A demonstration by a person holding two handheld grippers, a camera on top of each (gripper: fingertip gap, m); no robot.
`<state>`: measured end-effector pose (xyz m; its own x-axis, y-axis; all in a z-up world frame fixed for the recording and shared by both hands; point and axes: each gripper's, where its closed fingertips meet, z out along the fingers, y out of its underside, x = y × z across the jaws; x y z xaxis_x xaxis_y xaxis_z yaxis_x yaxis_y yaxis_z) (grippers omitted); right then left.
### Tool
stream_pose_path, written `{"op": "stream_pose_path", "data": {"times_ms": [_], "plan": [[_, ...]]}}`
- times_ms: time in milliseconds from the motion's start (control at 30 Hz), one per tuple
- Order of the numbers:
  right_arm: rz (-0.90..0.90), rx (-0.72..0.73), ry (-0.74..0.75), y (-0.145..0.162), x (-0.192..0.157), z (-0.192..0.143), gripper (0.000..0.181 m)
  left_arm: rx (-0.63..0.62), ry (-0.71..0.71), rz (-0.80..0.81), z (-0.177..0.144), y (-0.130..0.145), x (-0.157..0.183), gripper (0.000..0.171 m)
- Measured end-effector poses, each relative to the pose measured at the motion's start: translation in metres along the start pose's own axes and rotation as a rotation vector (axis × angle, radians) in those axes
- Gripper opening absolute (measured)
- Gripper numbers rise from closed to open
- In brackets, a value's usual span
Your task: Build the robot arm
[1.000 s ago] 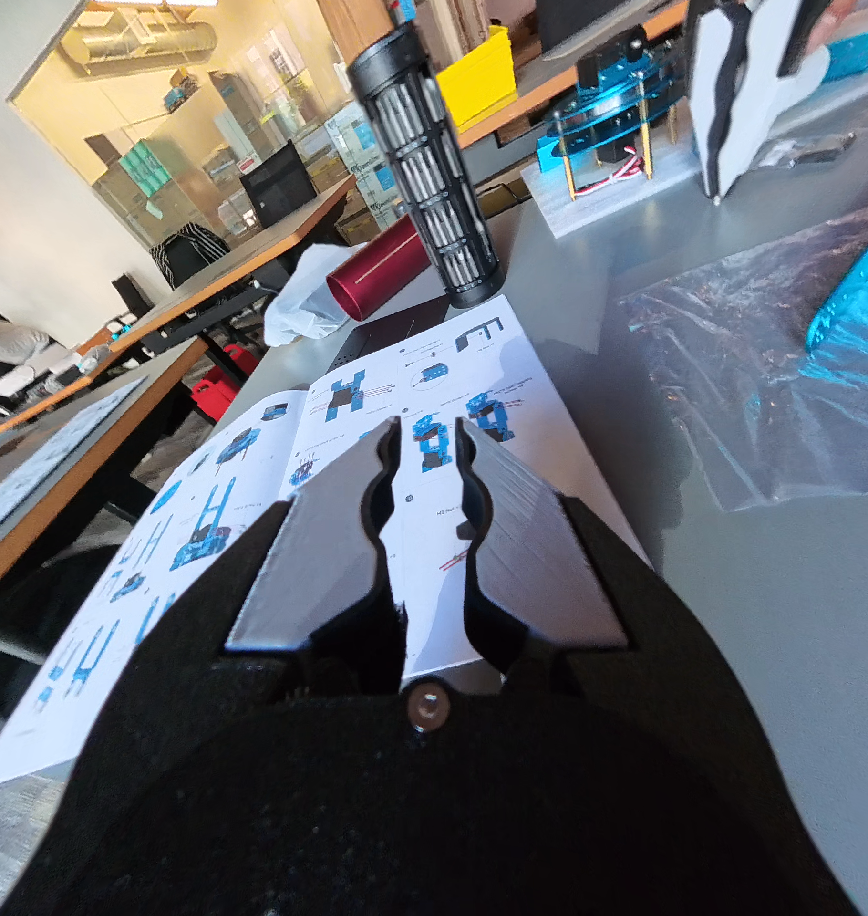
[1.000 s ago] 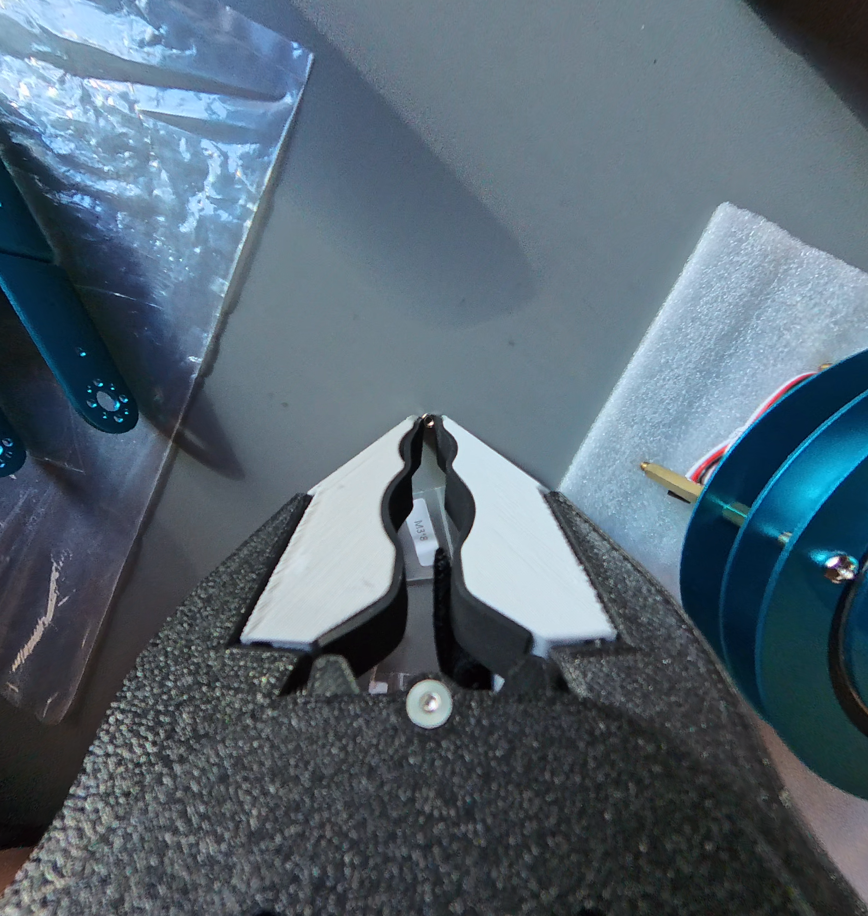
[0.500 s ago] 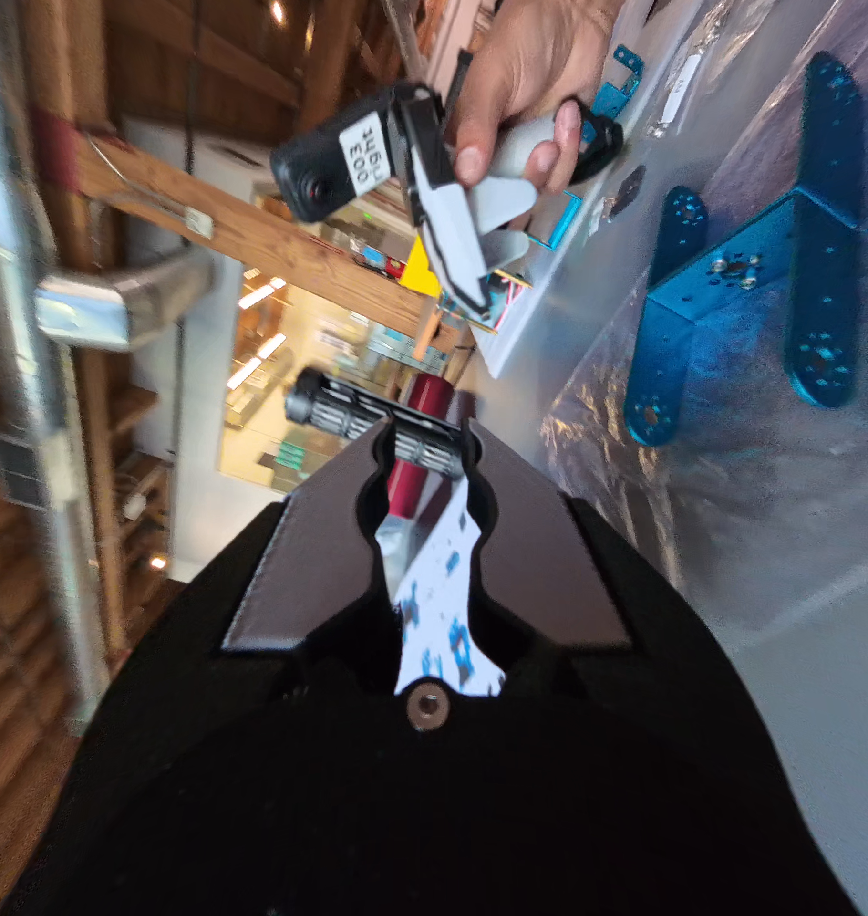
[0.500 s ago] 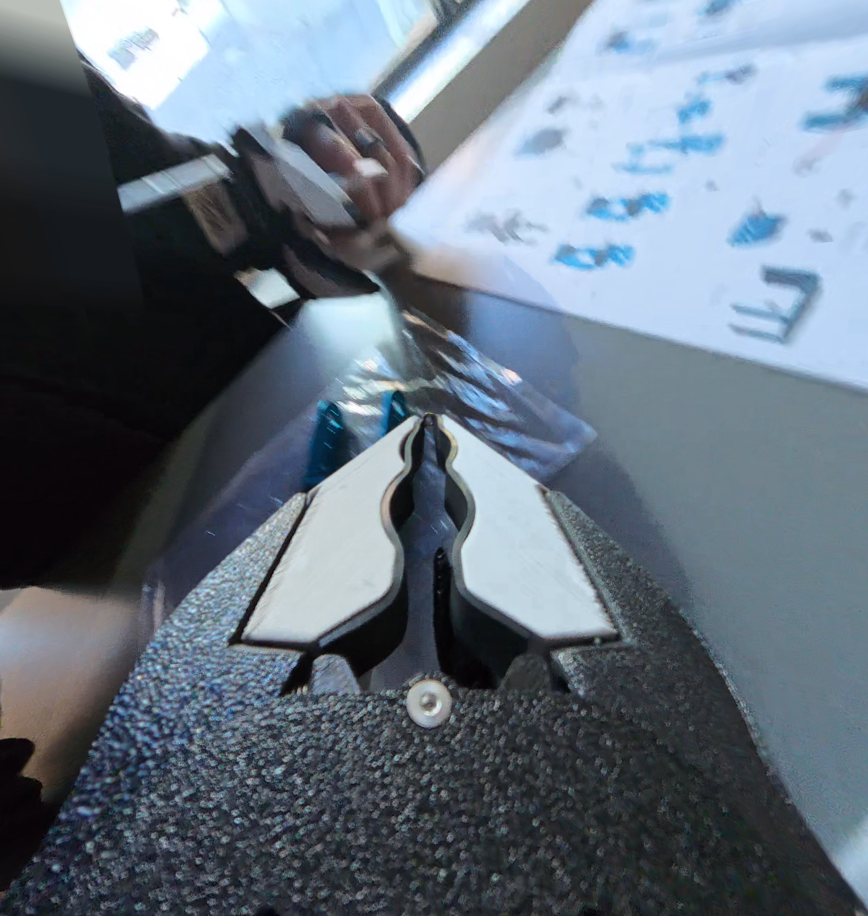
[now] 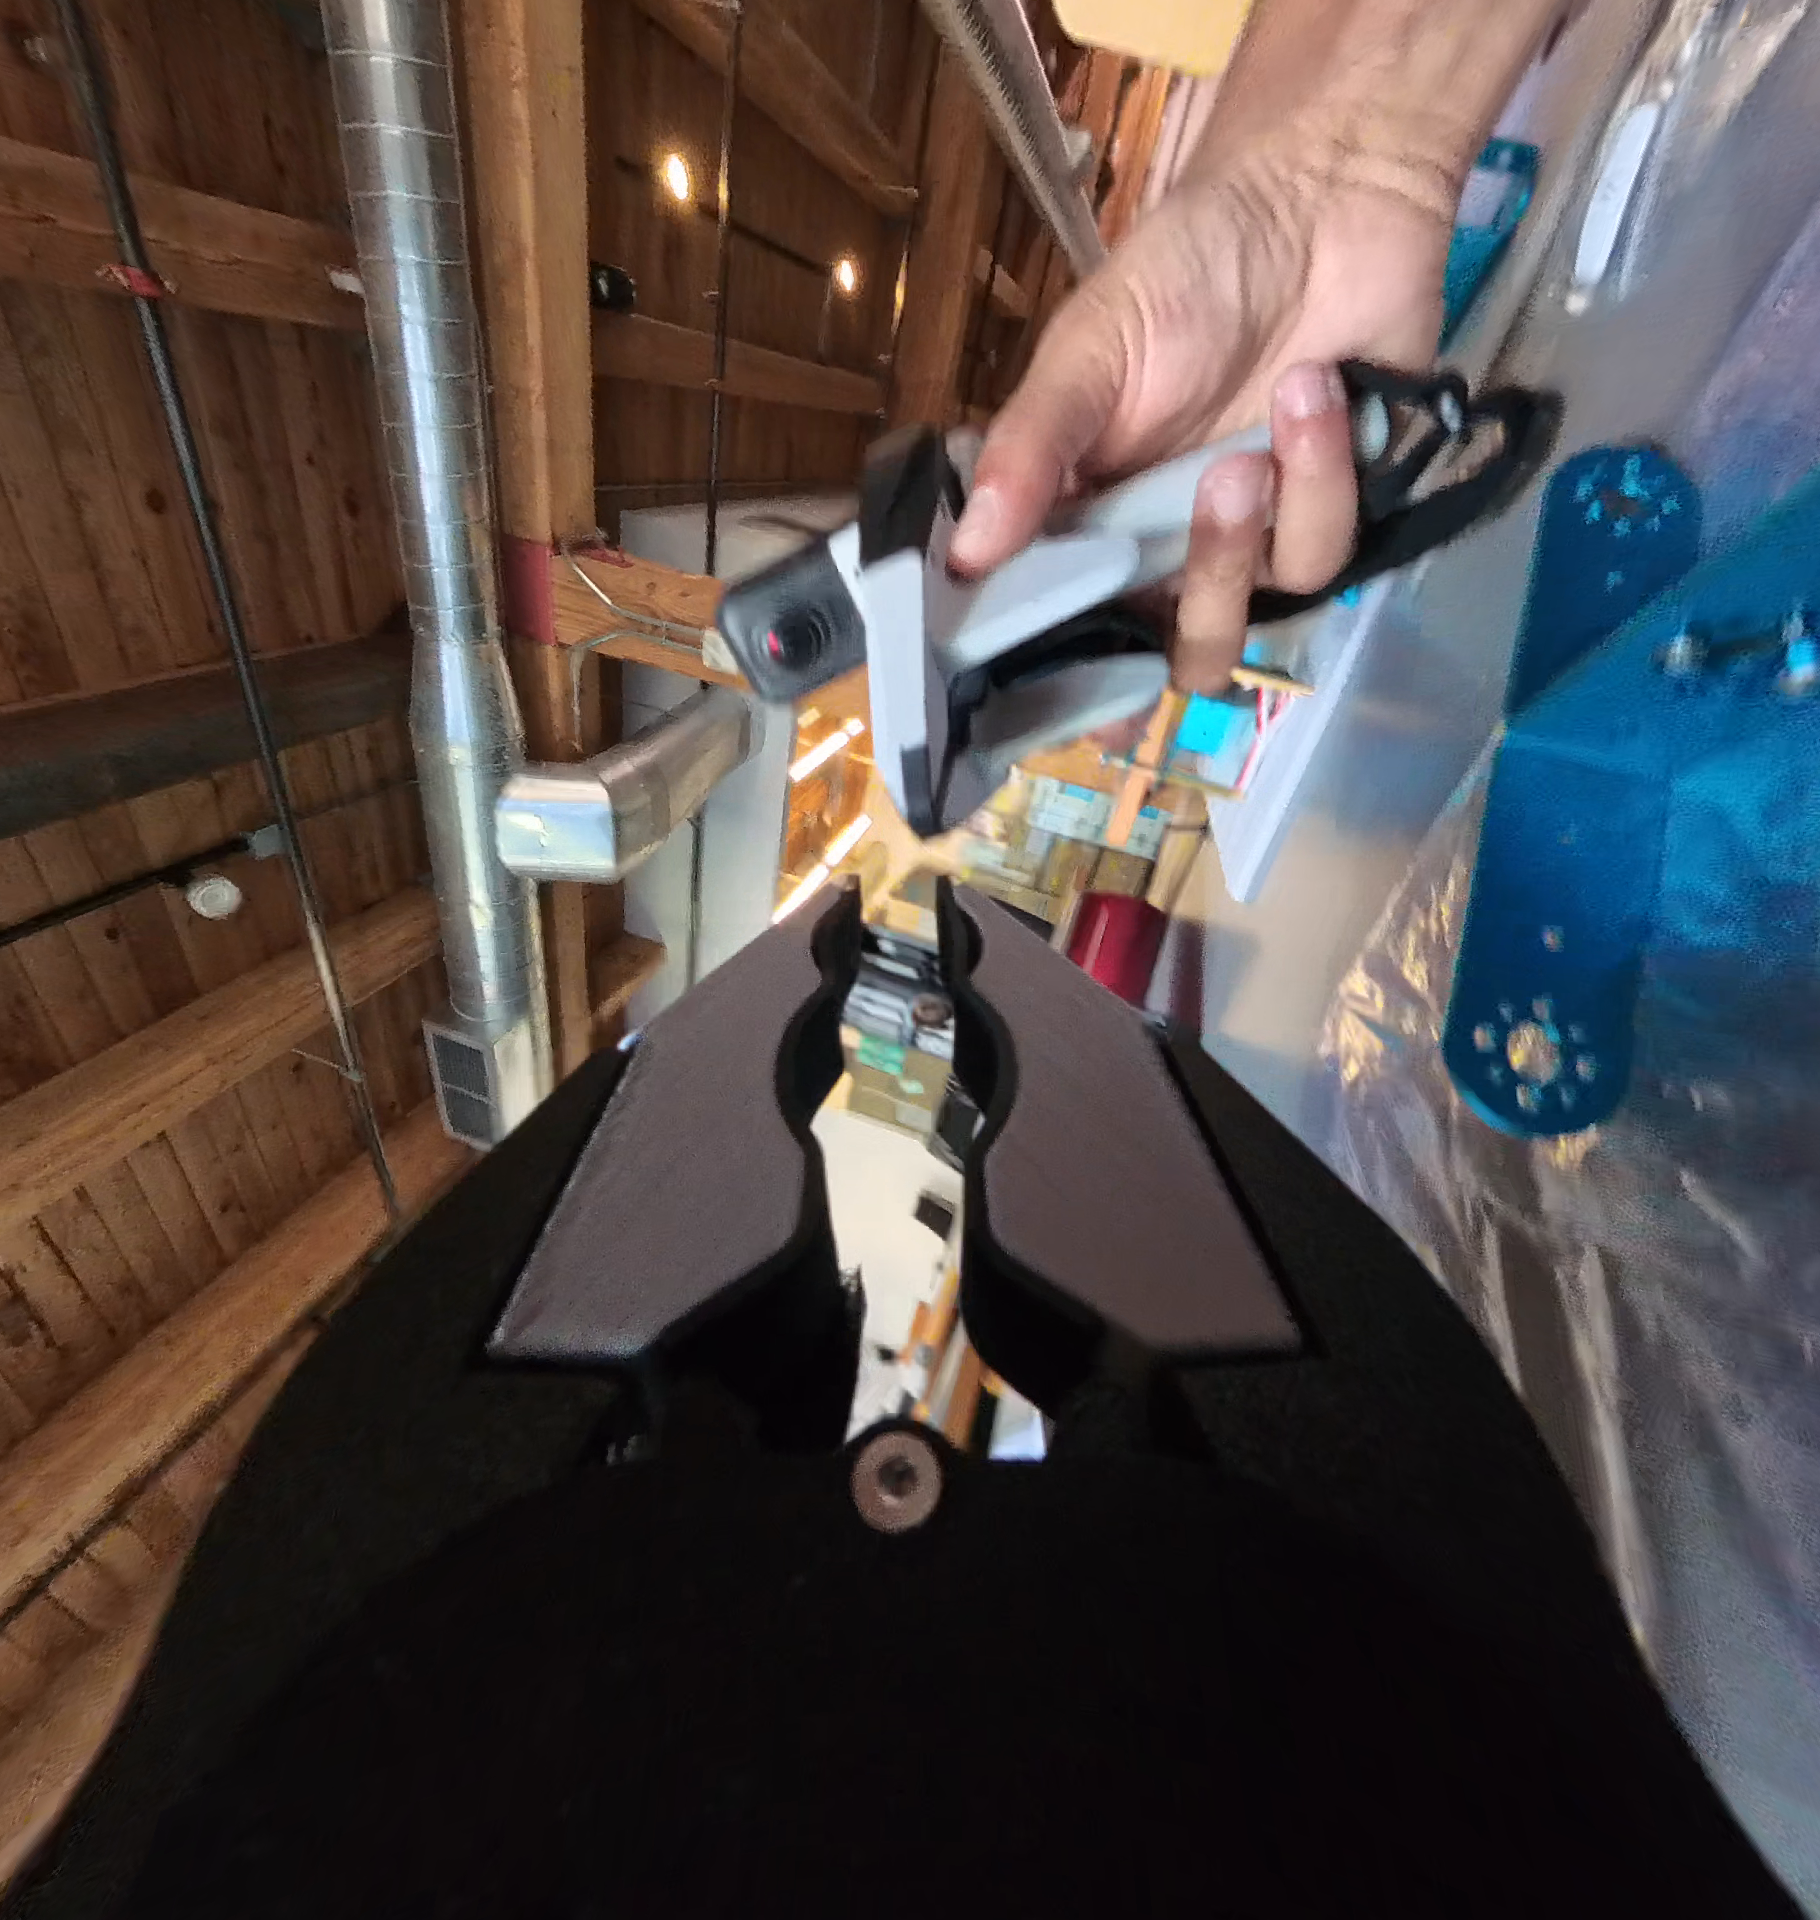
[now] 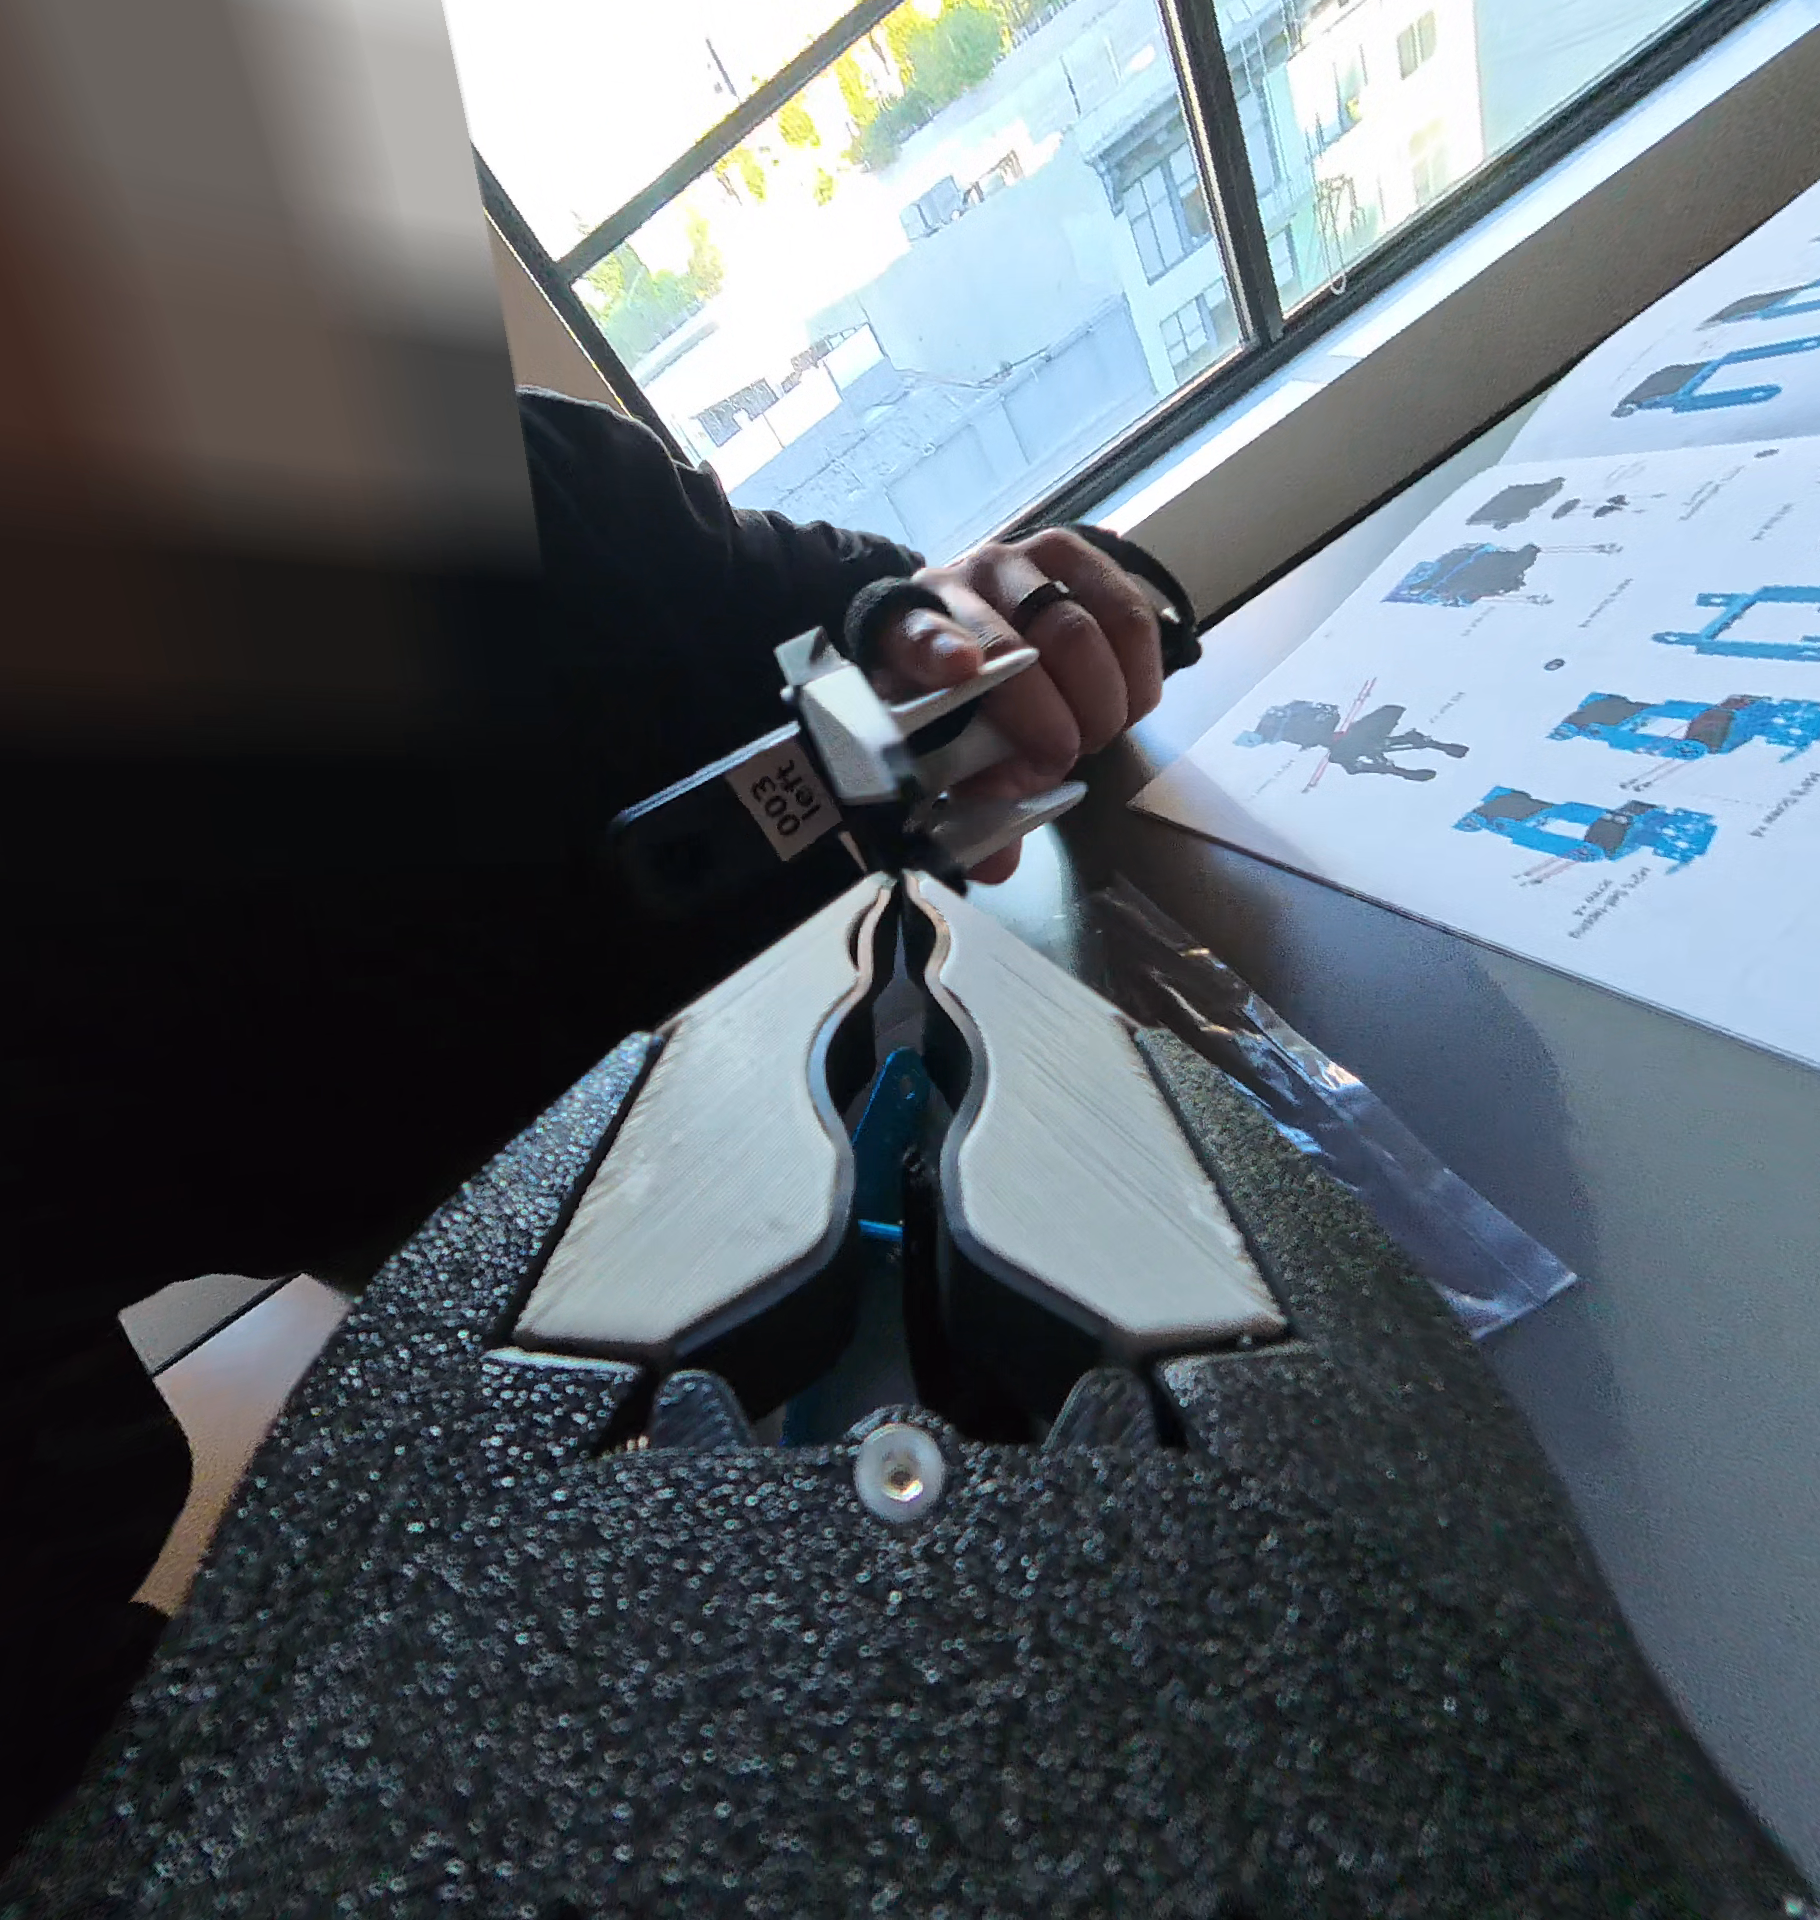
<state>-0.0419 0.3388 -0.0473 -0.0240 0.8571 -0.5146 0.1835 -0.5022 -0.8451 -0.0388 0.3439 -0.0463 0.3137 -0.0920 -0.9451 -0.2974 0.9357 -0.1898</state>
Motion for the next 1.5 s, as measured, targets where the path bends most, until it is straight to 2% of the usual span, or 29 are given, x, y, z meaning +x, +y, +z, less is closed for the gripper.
{"op": "stream_pose_path", "data": {"times_ms": [67, 167, 233, 267, 300, 367, 500, 600, 700, 767, 900, 967, 1033, 1133, 1233, 1300, 1367, 1500], "plan": [[-0.001, -0.020, 0.045, 0.003, 0.004, -0.005, 0.000, -0.061, 0.058, -0.090, -0.005, 0.022, 0.003, 0.013], [-0.019, -0.039, 0.136, 0.004, 0.014, -0.015, 0.000, -0.029, 0.237, -0.248, -0.019, 0.028, 0.019, 0.000], [-0.016, -0.050, 0.202, 0.005, 0.023, -0.022, 0.000, 0.004, 0.328, -0.379, -0.029, 0.030, 0.022, 0.000], [-0.009, -0.059, 0.212, 0.007, 0.025, -0.023, 0.000, -0.004, 0.389, -0.483, -0.033, 0.033, 0.025, 0.002], [-0.005, -0.066, 0.219, 0.009, 0.026, -0.023, 0.000, -0.028, 0.422, -0.595, -0.034, 0.040, 0.023, 0.012], [0.001, -0.081, 0.236, 0.014, 0.032, -0.022, 0.000, -0.042, 0.461, -0.733, -0.036, 0.051, 0.016, 0.015], [0.025, -0.130, 0.255, 0.024, 0.039, -0.016, 0.000, -0.135, 0.372, -0.942, -0.022, 0.094, -0.008, 0.021], [0.005, -0.180, 0.284, 0.027, 0.038, -0.012, 0.000, -0.139, 0.219, -1.136, -0.017, 0.124, -0.037, 0.020], [-0.036, -0.200, 0.305, 0.020, 0.030, -0.007, 0.000, -0.059, 0.130, -1.307, -0.035, 0.132, -0.068, 0.020], [-0.068, -0.234, 0.334, 0.016, 0.025, -0.006, 0.000, -0.093, 0.101, -1.321, -0.056, 0.138, -0.078, 0.024], [-0.173, -0.272, 0.471, -0.011, 0.002, -0.005, 0.000, -0.125, 0.107, -1.336, -0.117, 0.121, -0.093, 0.024], [-0.235, -0.258, 0.515, -0.026, -0.022, 0.003, 0.000, -0.151, 0.145, -1.354, -0.154, 0.103, -0.083, 0.024], [-0.296, -0.256, 0.572, -0.035, -0.044, 0.014, 0.000, -0.192, 0.296, -1.350, -0.194, 0.074, -0.049, 0.024], [-0.326, -0.301, 0.609, -0.032, -0.072, 0.036, 0.000, -0.314, 0.704, -1.291, -0.261, 0.022, 0.036, 0.023], [-0.320, -0.323, 0.616, -0.024, -0.090, 0.062, 0.000, -0.397, 1.049, -1.299, -0.324, -0.024, 0.101, 0.023], [-0.316, -0.337, 0.598, -0.013, -0.100, 0.080, 0.000, -0.478, 1.163, -1.189, -0.355, -0.030, 0.130, 0.023], [-0.315, -0.333, 0.594, -0.003, -0.104, 0.095, 0.000, -0.518, 1.204, -1.110, -0.373, -0.031, 0.144, 0.020], [-0.291, -0.320, 0.550, 0.016, -0.114, 0.120, 0.000, -0.550, 1.291, -1.122, -0.397, -0.053, 0.161, 0.014]]}}
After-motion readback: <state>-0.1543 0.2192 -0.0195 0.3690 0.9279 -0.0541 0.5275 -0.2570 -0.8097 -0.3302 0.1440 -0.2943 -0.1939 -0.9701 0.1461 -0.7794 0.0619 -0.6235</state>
